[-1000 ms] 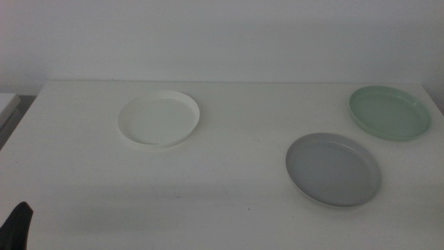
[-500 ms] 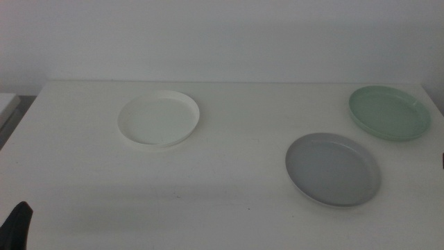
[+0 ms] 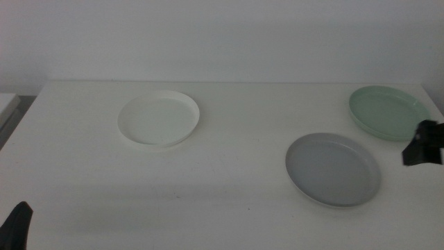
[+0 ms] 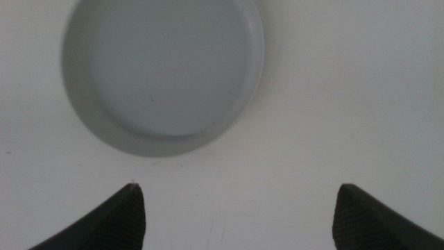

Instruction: Stack the three bowls on top of each other.

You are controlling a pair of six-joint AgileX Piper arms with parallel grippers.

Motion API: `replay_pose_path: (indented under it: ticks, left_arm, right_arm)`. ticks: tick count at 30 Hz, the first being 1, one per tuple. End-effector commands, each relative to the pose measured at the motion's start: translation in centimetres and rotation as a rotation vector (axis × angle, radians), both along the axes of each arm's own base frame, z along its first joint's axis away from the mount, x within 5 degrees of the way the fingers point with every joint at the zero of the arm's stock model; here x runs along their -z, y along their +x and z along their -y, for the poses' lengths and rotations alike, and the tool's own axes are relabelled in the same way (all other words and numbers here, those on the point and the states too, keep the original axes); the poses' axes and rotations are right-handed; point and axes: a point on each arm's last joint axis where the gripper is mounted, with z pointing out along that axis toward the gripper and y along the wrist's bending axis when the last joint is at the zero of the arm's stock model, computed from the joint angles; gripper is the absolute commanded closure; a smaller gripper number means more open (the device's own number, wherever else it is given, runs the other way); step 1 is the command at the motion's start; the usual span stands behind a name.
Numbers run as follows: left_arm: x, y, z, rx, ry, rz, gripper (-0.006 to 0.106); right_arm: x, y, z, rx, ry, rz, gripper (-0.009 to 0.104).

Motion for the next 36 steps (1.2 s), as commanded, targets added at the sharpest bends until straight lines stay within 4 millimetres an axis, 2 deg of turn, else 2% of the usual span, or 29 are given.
replay_pose_path:
  ticks: [1,4,11,19,22,30,33,36]
  left_arm:
    - [-0.1,0.0,0.0,0.003,-0.001,0.013,0.007]
    - [-0.1,0.0,0.0,0.003,-0.001,0.013,0.007]
    - [-0.1,0.0,0.0,0.003,-0.003,0.013,0.007]
    - [-0.1,0.0,0.0,0.003,-0.003,0.013,0.007]
    - [-0.1,0.0,0.0,0.003,-0.003,0.013,0.007]
    - [-0.1,0.0,0.0,0.003,0.0,0.013,0.007]
    - [-0.1,0.0,0.0,0.003,0.0,0.013,0.007]
    - [-0.1,0.0,0.0,0.003,0.0,0.013,0.007]
  right_arm:
    - [1.2,1.3,0.0,-0.008,-0.003,-0.038,0.002]
    - [3.5,3.5,0.0,-0.005,-0.004,-0.111,0.002]
    - [6.8,8.6,0.0,0.003,-0.007,-0.162,0.005]
    - [10.2,12.7,-0.1,0.02,0.01,-0.228,0.024]
    - [11.7,13.4,-0.1,0.02,0.009,-0.264,0.029]
    - [14.7,13.8,-0.2,0.022,0.011,-0.339,0.045]
    - [15.1,13.8,-0.2,0.022,0.01,-0.352,0.058]
    - [15.2,13.8,-0.1,0.021,0.008,-0.355,0.081]
